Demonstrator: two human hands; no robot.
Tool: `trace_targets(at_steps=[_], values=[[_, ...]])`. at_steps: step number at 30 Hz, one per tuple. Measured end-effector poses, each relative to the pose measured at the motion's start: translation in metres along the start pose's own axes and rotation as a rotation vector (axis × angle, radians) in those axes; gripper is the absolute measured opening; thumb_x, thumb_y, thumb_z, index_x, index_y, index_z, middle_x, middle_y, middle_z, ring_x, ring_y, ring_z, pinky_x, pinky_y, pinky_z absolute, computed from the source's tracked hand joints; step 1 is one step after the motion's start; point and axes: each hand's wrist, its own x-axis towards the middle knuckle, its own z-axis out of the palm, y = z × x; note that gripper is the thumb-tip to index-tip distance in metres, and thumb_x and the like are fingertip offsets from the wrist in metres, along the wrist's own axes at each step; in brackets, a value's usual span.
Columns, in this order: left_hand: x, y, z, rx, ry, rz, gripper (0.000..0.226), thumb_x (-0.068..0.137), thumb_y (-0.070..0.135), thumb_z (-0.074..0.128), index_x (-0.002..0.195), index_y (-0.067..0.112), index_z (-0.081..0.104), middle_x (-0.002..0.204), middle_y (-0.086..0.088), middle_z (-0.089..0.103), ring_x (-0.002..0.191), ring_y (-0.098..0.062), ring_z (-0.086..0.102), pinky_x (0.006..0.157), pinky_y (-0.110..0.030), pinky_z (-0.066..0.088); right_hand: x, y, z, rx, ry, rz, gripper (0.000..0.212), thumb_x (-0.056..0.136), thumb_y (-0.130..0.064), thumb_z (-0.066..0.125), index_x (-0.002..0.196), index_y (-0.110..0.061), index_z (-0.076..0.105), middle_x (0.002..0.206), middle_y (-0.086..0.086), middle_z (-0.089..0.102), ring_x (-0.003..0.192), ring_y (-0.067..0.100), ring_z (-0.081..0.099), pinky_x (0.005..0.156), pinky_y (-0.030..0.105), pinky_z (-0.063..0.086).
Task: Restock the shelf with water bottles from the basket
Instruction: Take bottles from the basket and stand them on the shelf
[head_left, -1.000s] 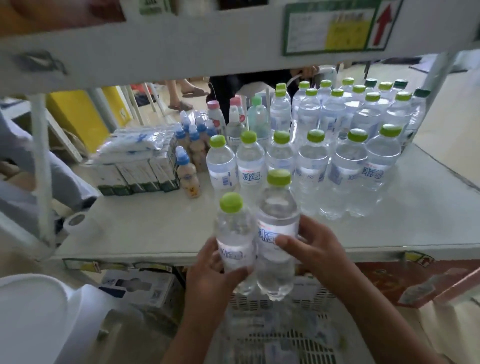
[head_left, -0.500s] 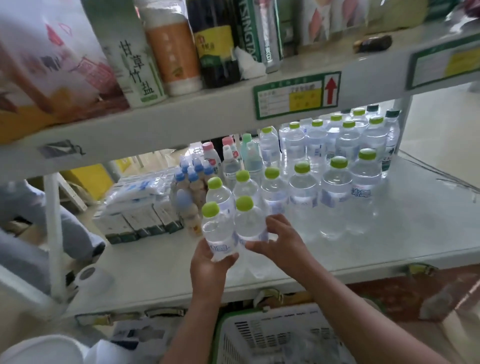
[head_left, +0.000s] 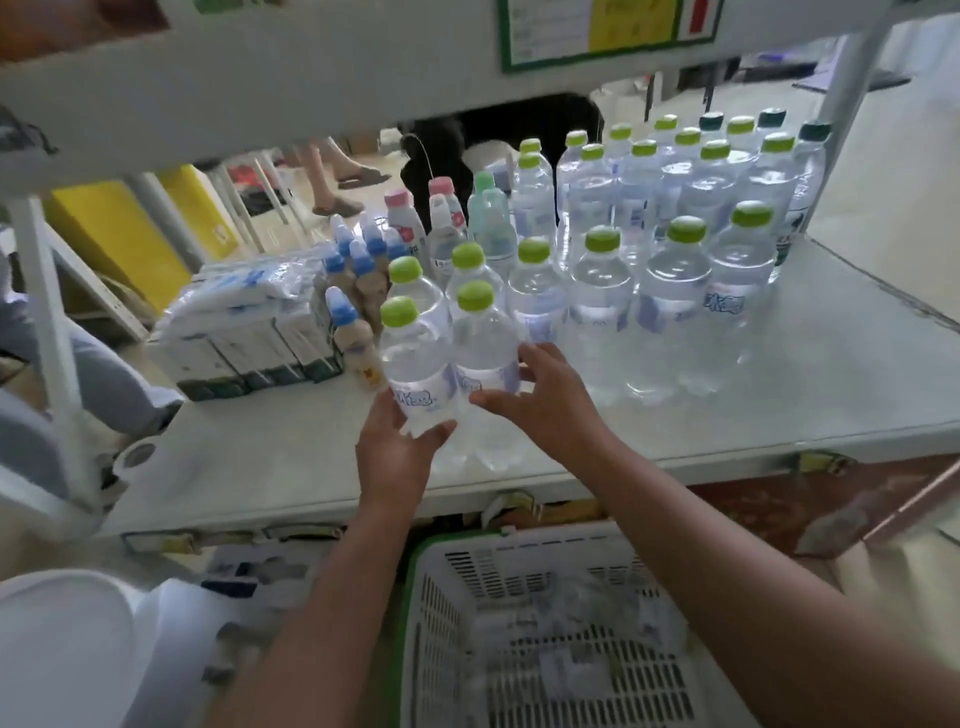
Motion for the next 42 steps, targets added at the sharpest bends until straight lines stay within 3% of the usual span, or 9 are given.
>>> trace_targets(at_steps=[7, 11, 15, 19, 22, 25, 29, 34, 42], values=[[-0.008, -0.009, 0.002, 0.007, -0.026, 0.036, 0.060, 0.071, 0.014, 0.079, 0.124, 0.021, 0.053, 0.120, 0.002, 0.066, 0.111, -0.012, 0.062, 0.099, -0.044, 0.049, -0.002, 0.009, -0.004, -0.075, -0.020, -0.024, 0.057, 0.069, -0.044, 0.080, 0.118, -0.023, 0.060, 0.116, -0.005, 0.058, 0.102, 0.011, 0.060, 0.089, 0.033, 0.053], [-0.012, -0.009, 0.008, 0.062, -0.012, 0.049, 0.057, 0.078, 0.016, 0.075, 0.129, 0.016, 0.051, 0.126, 0.002, 0.062, 0.114, -0.006, 0.056, 0.097, -0.016, 0.046, -0.009, 0.012, -0.005, -0.105, -0.002, -0.023, 0.066, 0.069, -0.043, 0.079, 0.125, -0.018, 0.055, 0.120, -0.003, 0.058, 0.104, 0.009, 0.059, 0.087, 0.029, 0.053], [-0.024, -0.021, 0.008, 0.232, 0.138, 0.071, 0.071, 0.078, 0.030, 0.075, 0.137, 0.017, 0.037, 0.130, -0.003, 0.050, 0.114, -0.016, 0.051, 0.097, -0.036, 0.047, -0.058, 0.033, -0.015, -0.130, 0.231, -0.181, 0.020, 0.083, -0.026, 0.068, 0.089, -0.012, 0.056, 0.084, 0.000, 0.056, 0.069, 0.009, 0.054, 0.060, 0.016, 0.047], [-0.080, -0.061, 0.011, 0.448, 0.293, 0.291, 0.048, 0.079, 0.023, 0.073, 0.116, 0.013, 0.044, 0.103, 0.000, 0.044, 0.092, -0.023, 0.050, 0.078, -0.042, 0.050, -0.138, 0.115, -0.023, -0.079, 0.156, 0.286, 0.033, 0.095, -0.023, 0.048, 0.065, -0.011, 0.049, 0.055, -0.002, 0.045, 0.049, 0.011, 0.041, 0.051, 0.029, 0.037], [-0.136, -0.114, 0.024, 0.634, -0.082, 0.175, 0.038, 0.079, 0.015, 0.073, 0.110, 0.015, 0.051, 0.104, -0.004, 0.051, 0.098, -0.022, 0.048, 0.082, -0.033, 0.044, -0.185, 0.180, -0.020, 0.223, 0.136, 0.964, 0.033, 0.097, -0.026, 0.049, 0.068, -0.010, 0.055, 0.058, 0.008, 0.053, 0.051, 0.020, 0.051, 0.059, 0.035, 0.047], [-0.170, -0.178, 0.030, 0.860, -0.559, -0.099, 0.065, 0.083, 0.029, 0.070, 0.139, 0.015, 0.040, 0.143, -0.007, 0.041, 0.133, -0.027, 0.033, 0.106, -0.035, 0.032, -0.210, 0.211, -0.015, 0.504, 0.071, 1.355, 0.022, 0.095, -0.026, 0.055, 0.083, -0.008, 0.057, 0.074, 0.013, 0.056, 0.064, 0.025, 0.056, 0.062, 0.035, 0.051], [-0.168, -0.212, 0.032, 1.024, -0.847, -0.236, 0.086, 0.087, 0.044, 0.061, 0.152, 0.026, 0.008, 0.160, -0.002, 0.008, 0.147, -0.025, 0.005, 0.116, -0.036, 0.017, -0.216, 0.236, -0.011, 0.166, -0.089, 1.059, 0.011, 0.090, -0.015, 0.061, 0.095, -0.023, 0.056, 0.095, 0.007, 0.063, 0.081, 0.019, 0.059, 0.071, 0.030, 0.053], [-0.170, -0.225, 0.028, 1.090, -1.031, -0.360, 0.094, 0.087, 0.037, 0.062, 0.152, 0.023, -0.005, 0.161, -0.004, -0.005, 0.148, -0.027, -0.005, 0.118, -0.040, 0.018, -0.194, 0.265, -0.002, -0.414, -0.374, 0.783, 0.087, 0.078, -0.034, 0.072, 0.148, -0.011, 0.025, 0.152, 0.011, 0.027, 0.141, 0.029, 0.027, 0.114, 0.040, 0.028], [-0.177, -0.241, 0.029, 1.029, -1.156, -0.478, 0.097, 0.085, 0.022, 0.061, 0.151, 0.027, -0.010, 0.160, -0.006, 0.003, 0.144, -0.027, 0.019, 0.112, -0.035, 0.030, -0.185, 0.277, 0.011, -0.854, -0.525, 0.685, 0.084, 0.085, -0.042, 0.057, 0.151, -0.027, 0.008, 0.156, 0.009, 0.010, 0.142, 0.035, 0.016, 0.108, 0.050, 0.029]])
